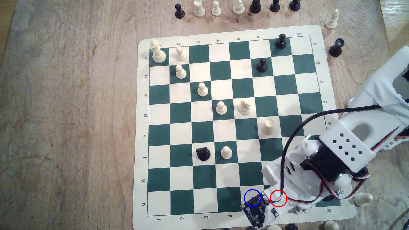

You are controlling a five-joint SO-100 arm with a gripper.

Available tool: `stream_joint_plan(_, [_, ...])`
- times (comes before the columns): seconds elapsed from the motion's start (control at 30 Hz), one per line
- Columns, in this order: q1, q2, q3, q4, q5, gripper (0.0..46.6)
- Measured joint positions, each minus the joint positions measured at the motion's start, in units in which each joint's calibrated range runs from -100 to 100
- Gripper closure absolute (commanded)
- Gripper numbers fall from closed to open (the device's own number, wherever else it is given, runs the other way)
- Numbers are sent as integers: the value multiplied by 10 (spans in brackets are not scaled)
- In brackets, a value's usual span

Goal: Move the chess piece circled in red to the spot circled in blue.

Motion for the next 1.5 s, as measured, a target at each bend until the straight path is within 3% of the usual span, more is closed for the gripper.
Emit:
stream_joint_plan(0.6, [1, 24, 0, -10, 4, 361])
stream_joint_plan(0.8, [1, 24, 0, -10, 4, 400])
stream_joint_plan(0.9, [1, 24, 0, -10, 4, 455])
stream_joint_plan(1.5, [1, -36, -107, 81, 0, 457])
